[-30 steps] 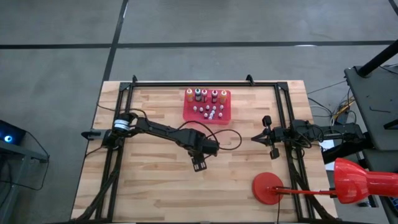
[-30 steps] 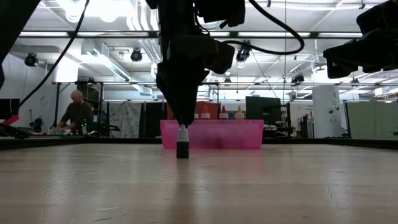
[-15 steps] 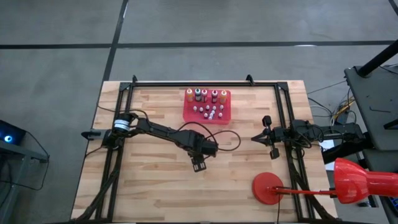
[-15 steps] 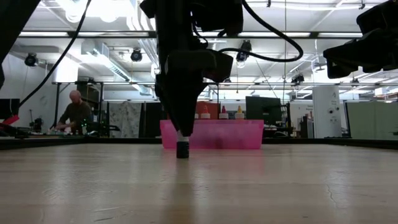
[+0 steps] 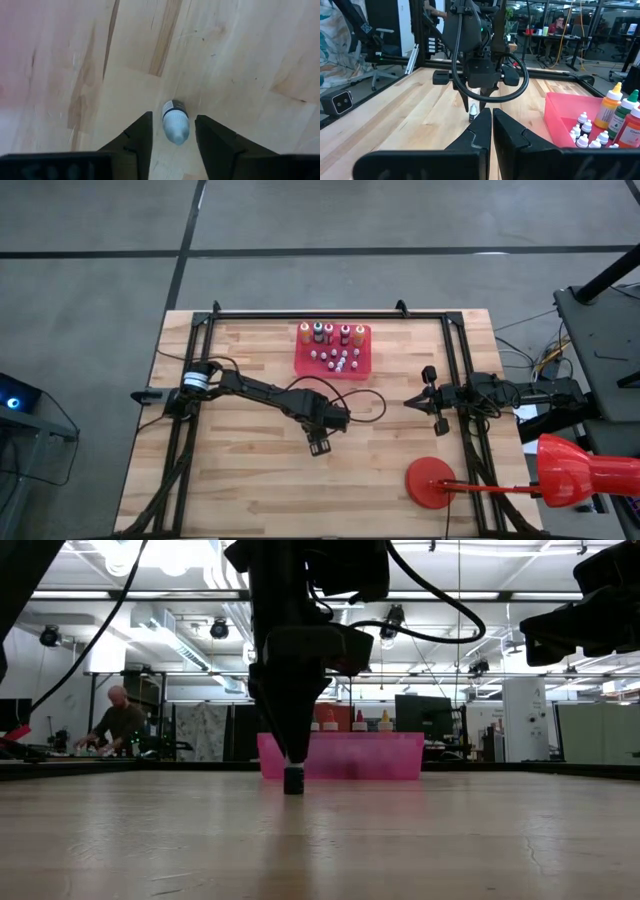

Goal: Pick & Place food coloring
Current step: Put the small black food coloring bottle into the pink bin

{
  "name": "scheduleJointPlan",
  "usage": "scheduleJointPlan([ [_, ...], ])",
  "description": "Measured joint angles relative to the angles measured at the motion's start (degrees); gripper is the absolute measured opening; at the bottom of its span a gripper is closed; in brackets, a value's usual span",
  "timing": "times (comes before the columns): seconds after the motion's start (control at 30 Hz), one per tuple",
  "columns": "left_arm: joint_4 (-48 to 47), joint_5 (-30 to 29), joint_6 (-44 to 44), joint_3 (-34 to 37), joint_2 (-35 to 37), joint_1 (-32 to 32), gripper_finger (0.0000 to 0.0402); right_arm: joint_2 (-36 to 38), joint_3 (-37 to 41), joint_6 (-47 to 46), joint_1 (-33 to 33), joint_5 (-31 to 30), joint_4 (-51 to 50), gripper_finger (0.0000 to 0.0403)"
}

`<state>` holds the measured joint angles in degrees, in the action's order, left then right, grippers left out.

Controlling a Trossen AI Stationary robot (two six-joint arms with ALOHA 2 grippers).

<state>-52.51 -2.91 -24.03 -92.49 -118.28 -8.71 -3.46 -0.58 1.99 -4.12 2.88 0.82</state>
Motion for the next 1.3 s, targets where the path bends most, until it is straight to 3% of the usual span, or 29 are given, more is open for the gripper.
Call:
scheduleJointPlan([
  [0.33,0.02,0.56,0.07,-0.04,0.00,0.00,0.0029,-0.02,0.01,0.00,0.02,0.00,-0.01,0.0008],
  [0.83,-4.72,2.40,2.49,-2.73,1.21,2.64,0.0027,-0.02,0.01,0.10,0.07,0.00,0.00,0.0008],
  [1.3,-16.71,2.39,11.10,-9.24,5.23,12.87,0.0029,-0.02,0.01,0.12,0.04,0.01,0.00,0.0008],
])
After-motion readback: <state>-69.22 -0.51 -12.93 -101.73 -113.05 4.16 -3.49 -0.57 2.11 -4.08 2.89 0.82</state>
